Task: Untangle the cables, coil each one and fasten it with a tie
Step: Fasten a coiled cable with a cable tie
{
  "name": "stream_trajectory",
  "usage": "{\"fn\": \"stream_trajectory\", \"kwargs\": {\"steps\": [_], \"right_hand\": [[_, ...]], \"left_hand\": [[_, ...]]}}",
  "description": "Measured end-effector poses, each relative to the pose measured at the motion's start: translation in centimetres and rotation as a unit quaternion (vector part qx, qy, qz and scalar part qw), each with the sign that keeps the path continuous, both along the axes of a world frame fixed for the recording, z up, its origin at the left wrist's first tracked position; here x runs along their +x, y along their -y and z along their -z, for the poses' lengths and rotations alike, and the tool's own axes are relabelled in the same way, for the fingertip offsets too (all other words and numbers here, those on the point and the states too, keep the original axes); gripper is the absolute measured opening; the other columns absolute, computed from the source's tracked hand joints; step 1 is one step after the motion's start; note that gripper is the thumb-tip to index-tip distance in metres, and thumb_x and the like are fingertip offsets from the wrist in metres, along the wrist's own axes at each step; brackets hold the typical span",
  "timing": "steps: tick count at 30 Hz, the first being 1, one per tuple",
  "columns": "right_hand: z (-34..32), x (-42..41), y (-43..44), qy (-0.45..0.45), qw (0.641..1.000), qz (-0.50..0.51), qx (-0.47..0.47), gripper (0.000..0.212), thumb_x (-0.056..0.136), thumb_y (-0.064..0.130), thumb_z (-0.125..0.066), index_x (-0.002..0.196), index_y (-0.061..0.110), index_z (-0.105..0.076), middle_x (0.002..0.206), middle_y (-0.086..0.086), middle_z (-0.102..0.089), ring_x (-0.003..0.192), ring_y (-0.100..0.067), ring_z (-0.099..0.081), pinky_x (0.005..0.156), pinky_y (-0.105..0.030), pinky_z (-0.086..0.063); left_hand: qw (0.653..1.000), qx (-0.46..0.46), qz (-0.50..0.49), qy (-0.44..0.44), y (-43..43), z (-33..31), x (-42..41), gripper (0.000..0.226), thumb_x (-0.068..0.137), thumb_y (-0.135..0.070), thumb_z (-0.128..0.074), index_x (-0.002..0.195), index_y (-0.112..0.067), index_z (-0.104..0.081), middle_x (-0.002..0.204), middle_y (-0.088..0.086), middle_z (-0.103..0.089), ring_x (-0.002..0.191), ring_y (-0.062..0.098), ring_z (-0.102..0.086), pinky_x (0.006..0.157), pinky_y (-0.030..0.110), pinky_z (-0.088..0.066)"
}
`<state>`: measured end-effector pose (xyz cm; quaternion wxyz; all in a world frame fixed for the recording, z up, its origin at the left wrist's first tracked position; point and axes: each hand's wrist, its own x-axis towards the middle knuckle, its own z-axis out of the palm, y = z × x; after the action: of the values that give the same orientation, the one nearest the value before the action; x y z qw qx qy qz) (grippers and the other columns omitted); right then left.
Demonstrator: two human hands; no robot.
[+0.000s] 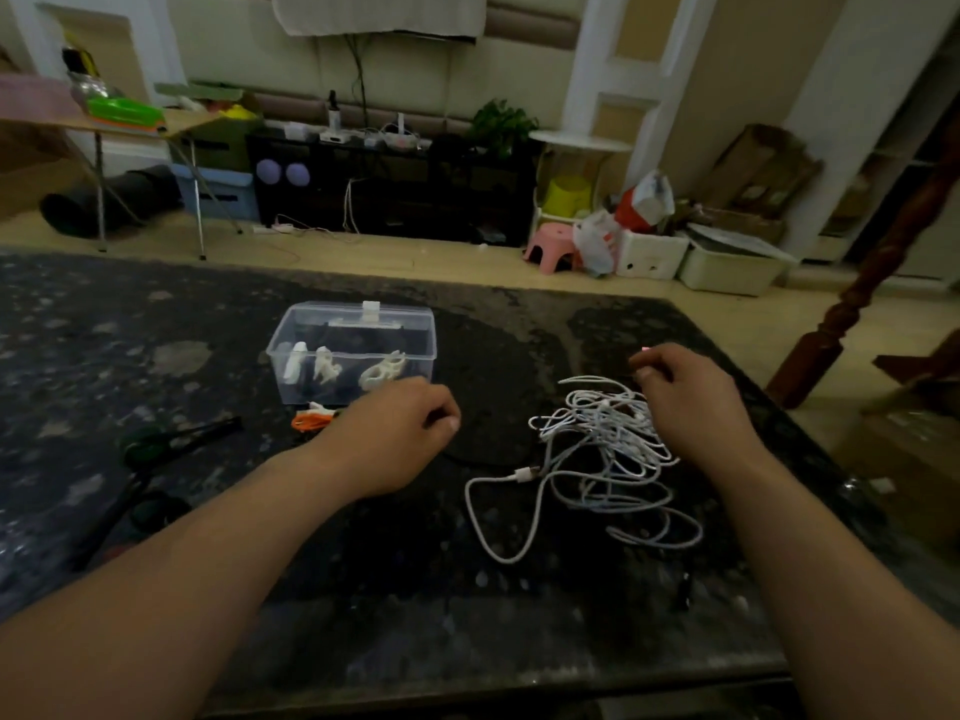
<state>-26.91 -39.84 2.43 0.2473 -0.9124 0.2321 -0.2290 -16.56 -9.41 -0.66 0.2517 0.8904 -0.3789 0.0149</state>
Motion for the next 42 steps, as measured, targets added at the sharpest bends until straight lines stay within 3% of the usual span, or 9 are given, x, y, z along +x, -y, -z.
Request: {"fn": "stream_trajectory", "kwargs": {"steps": [8,12,16,22,25,31,34,38,42], "right_hand": [[1.8,-0.9,2.8,-0.131,0.990,-0.004,0.050,0.050,0.109,0.053,-0.043,0.125,0.014,-0.069,0.134,-0.018,-0.069,0.125,-0.036,-0.062,0.091,-0.036,-0.043],[3.5,0.6,2.3,-0.169,0.983,-0.053,0.042,0.043,0.110,0.040,-0.047,0.147,0.021,-0.058,0.151,-0.011,-0.059,0.139,-0.031,-0.055,0.109,-0.035,-0.041],[4.7,2.5,2.1,-0.185,0.980,-0.067,0.003,0.031,0.102,0.033,-0.059,0.077,0.017,-0.066,0.087,-0.004,-0.071,0.095,-0.032,-0.068,0.069,-0.034,-0.043],[-1.2,1.5,-1.4,0.039,0.987,-0.116,0.100,0.035,0.105,0.042,-0.055,0.088,0.019,-0.075,0.083,0.000,-0.075,0.082,-0.018,-0.070,0.077,-0.037,-0.053],[-1.3,0.5,-3.5,-0.028,0.983,-0.175,0.041,0.040,0.105,0.054,-0.051,0.086,0.024,-0.070,0.084,0.004,-0.070,0.081,-0.015,-0.067,0.072,-0.039,-0.053],[0.8,-0.8,-3.8,-0.092,0.979,-0.097,-0.156,0.026,0.096,0.047,-0.068,0.112,0.026,-0.064,0.115,0.003,-0.058,0.108,-0.020,-0.057,0.089,-0.037,-0.050],[0.9,-1.0,-5.2,-0.106,0.965,-0.200,-0.133,0.012,0.094,0.030,-0.067,0.105,0.031,-0.070,0.106,0.010,-0.069,0.103,-0.014,-0.064,0.082,-0.030,-0.048],[3.0,-1.5,-6.2,-0.248,0.921,-0.277,-0.119,0.026,0.090,0.034,-0.064,0.115,0.032,-0.067,0.113,0.008,-0.073,0.105,-0.015,-0.067,0.091,-0.036,-0.055],[2.2,-0.7,-3.8,-0.170,0.953,-0.230,-0.097,0.008,0.098,0.033,-0.067,0.101,0.029,-0.073,0.096,0.009,-0.072,0.091,-0.012,-0.067,0.081,-0.033,-0.051]], "left_hand": [[1.000,-0.002,0.002,-0.006,2.7,0.1,-1.5,0.014,0.104,-0.034,-0.059,0.109,-0.032,-0.072,0.104,-0.012,-0.063,0.096,0.006,-0.061,0.090,0.032,-0.052],[1.000,-0.014,0.018,-0.007,4.4,0.4,-2.3,0.015,0.103,-0.034,-0.059,0.107,-0.031,-0.073,0.101,-0.013,-0.063,0.096,0.005,-0.062,0.088,0.028,-0.049],[0.999,-0.018,0.029,-0.020,5.0,0.8,-2.6,0.015,0.103,-0.037,-0.058,0.107,-0.033,-0.072,0.101,-0.014,-0.063,0.095,0.003,-0.062,0.089,0.031,-0.052],[0.999,-0.018,0.016,-0.038,4.5,0.8,-2.1,0.014,0.104,-0.037,-0.058,0.111,-0.034,-0.070,0.104,-0.015,-0.064,0.096,0.003,-0.061,0.087,0.030,-0.051],[0.995,-0.059,-0.005,-0.083,4.5,0.4,-2.1,0.013,0.103,-0.040,-0.062,0.114,-0.036,-0.068,0.103,-0.015,-0.070,0.093,-0.001,-0.064,0.084,0.028,-0.054],[0.981,0.171,0.041,-0.080,4.1,2.2,-4.6,0.052,0.080,-0.080,-0.063,0.101,-0.032,-0.056,0.106,-0.010,-0.061,0.100,0.014,-0.062,0.089,0.037,-0.052],[0.962,0.260,0.077,0.025,5.1,3.2,-6.4,0.043,0.092,-0.062,-0.060,0.120,-0.030,-0.057,0.123,0.001,-0.057,0.117,0.026,-0.057,0.099,0.043,-0.042],[0.989,0.020,0.050,-0.138,5.6,2.1,-5.4,0.018,0.108,-0.033,-0.050,0.102,-0.021,-0.062,0.094,0.001,-0.071,0.094,0.023,-0.070,0.083,0.042,-0.054],[0.910,-0.299,-0.010,-0.288,4.5,-4.0,-4.0,0.023,0.113,-0.025,-0.042,0.106,-0.016,-0.062,0.069,-0.002,-0.052,0.059,0.012,-0.048,0.051,0.027,-0.040]]}}
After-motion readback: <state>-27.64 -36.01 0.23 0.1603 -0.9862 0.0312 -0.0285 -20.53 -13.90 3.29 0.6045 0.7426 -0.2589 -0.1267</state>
